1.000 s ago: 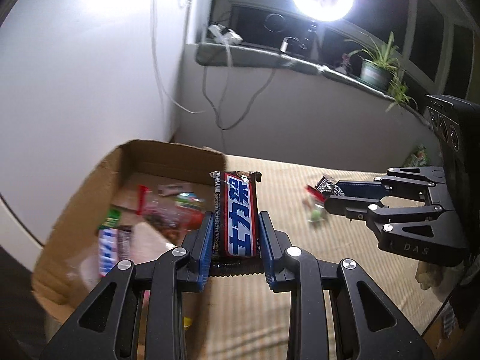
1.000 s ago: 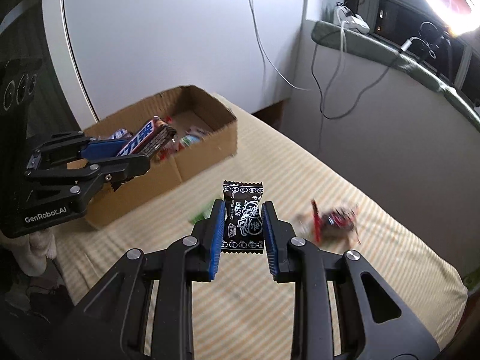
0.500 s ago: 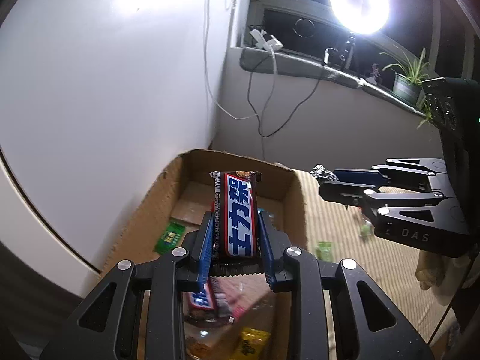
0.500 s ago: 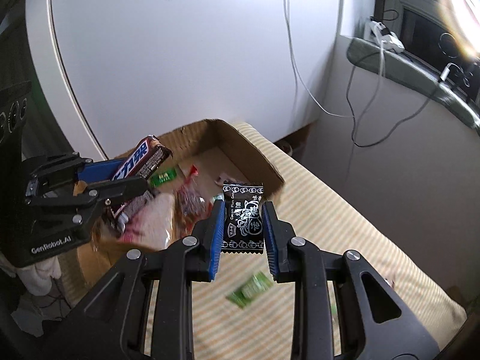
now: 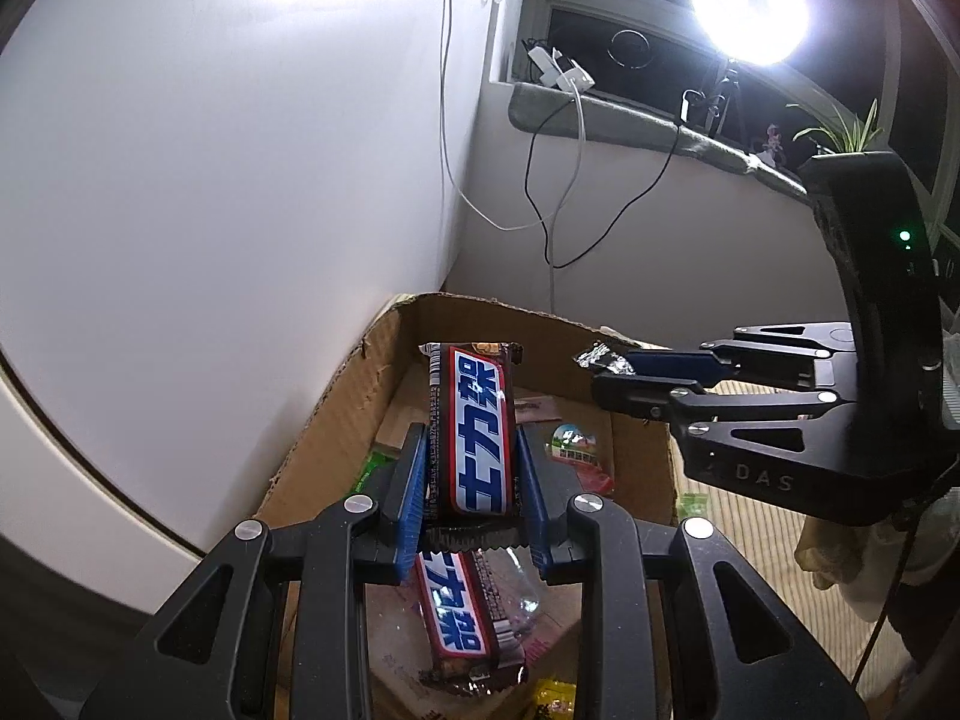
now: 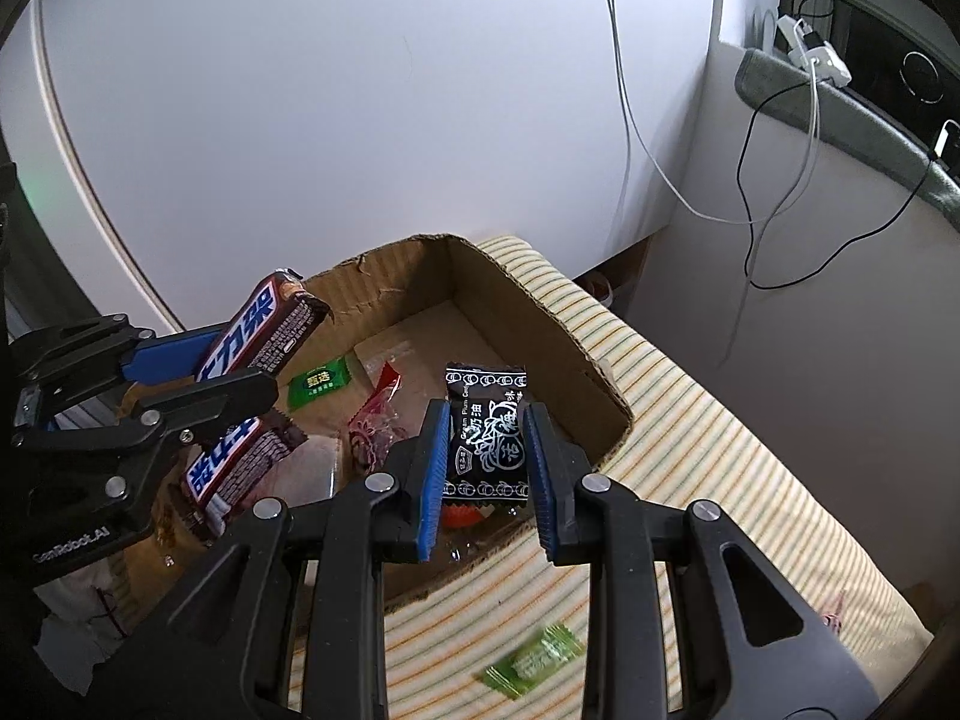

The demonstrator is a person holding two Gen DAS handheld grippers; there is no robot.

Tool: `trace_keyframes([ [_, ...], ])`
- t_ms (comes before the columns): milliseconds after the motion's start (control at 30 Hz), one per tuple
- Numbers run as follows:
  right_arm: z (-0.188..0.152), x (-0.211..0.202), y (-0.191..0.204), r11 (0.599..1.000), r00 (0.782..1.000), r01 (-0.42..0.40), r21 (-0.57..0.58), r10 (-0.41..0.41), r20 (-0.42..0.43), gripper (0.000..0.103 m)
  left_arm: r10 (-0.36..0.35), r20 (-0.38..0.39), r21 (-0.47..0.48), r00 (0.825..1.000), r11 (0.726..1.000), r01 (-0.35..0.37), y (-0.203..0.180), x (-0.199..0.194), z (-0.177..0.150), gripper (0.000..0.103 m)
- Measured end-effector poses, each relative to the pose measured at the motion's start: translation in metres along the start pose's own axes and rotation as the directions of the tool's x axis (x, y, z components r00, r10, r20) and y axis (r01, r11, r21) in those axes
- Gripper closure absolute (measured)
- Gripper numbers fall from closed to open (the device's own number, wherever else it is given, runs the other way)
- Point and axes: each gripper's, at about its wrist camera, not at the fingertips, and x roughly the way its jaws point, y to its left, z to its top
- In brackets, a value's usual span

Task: Organize snacks
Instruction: 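Carry the Snickers bar and black-and-white candy into the box and open both grippers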

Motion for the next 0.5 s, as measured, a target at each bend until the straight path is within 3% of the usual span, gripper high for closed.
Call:
trace_keyframes([
  [500, 0.002, 0.014, 0.002, 1.0, 1.0, -0.007, -0.005, 0.007, -0.012, 0.077, 0.015, -0.002, -0.005, 1.0, 1.0, -0.015, 0.0, 0.003, 0.0, 0.076],
])
